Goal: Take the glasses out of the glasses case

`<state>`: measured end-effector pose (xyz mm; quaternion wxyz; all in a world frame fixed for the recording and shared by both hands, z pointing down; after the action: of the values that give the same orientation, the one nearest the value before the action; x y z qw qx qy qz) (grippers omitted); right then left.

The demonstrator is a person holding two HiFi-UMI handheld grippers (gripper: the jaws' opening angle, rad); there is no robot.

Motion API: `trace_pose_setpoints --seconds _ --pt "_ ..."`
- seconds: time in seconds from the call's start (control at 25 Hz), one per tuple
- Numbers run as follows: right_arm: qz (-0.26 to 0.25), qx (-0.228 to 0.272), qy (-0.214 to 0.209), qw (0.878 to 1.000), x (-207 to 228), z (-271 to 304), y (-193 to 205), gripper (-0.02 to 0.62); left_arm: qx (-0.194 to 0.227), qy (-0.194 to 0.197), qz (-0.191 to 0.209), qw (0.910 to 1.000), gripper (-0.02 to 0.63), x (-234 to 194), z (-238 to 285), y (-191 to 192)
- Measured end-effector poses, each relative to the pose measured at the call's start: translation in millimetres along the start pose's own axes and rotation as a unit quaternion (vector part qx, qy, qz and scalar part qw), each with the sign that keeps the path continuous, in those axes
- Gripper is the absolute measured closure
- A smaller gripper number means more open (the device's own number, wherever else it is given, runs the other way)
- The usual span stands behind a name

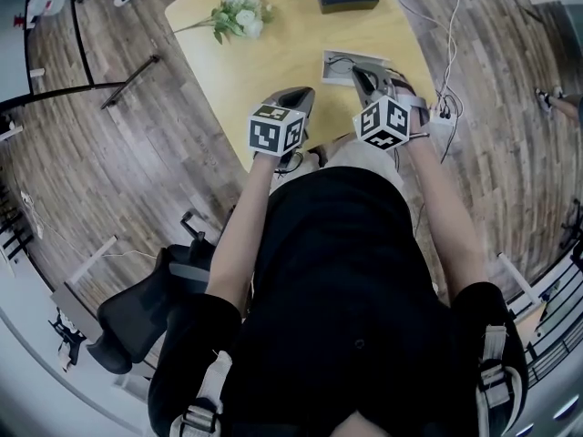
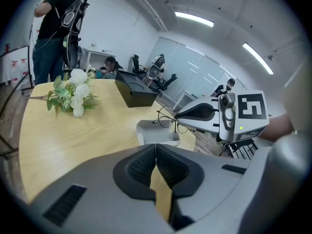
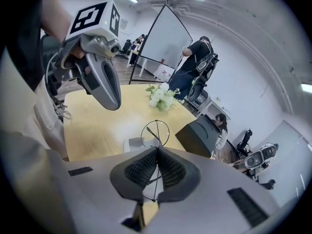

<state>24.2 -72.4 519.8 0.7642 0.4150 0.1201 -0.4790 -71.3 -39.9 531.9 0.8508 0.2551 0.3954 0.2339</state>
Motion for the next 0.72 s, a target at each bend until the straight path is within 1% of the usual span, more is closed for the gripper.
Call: trace_pose_setpoints --seconds 0.16,0.4,0.6,0.72 --pt "0.014 0.019 0.025 0.999 9.3 -14.5 -16.6 0.569 0.018 0.0 0.006 0.9998 0.584 2.1 -12.5 -8.9" --pt "0.027 0.047 0.06 0.997 24.0 -37.6 -47.7 0.571 0.05 0.001 0.028 0.9983 0.584 8.6 -35.1 -31.5" --pt "0.044 0.07 0.088 0.993 37.8 -57.8 -70.4 0.569 0.082 0.007 0.041 0.9958 0.584 18.2 -52.2 -51.7" --pt "0.066 0.091 0.103 0.988 47.8 -72.2 -84.3 0.569 0.097 0.011 0.051 0.9939 0.584 25.1 -62.4 -64.7"
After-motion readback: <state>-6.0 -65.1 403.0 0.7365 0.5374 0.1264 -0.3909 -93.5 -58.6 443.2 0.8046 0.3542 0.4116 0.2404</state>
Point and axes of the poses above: the fingertips, and each gripper's own axes: z forward along the fingers, x to its right, y out of its underside, the point moved 1 cm from there along -z, backward along the fingers, and after that the axes turned 11 degrees about y, right-handed, at the moved point
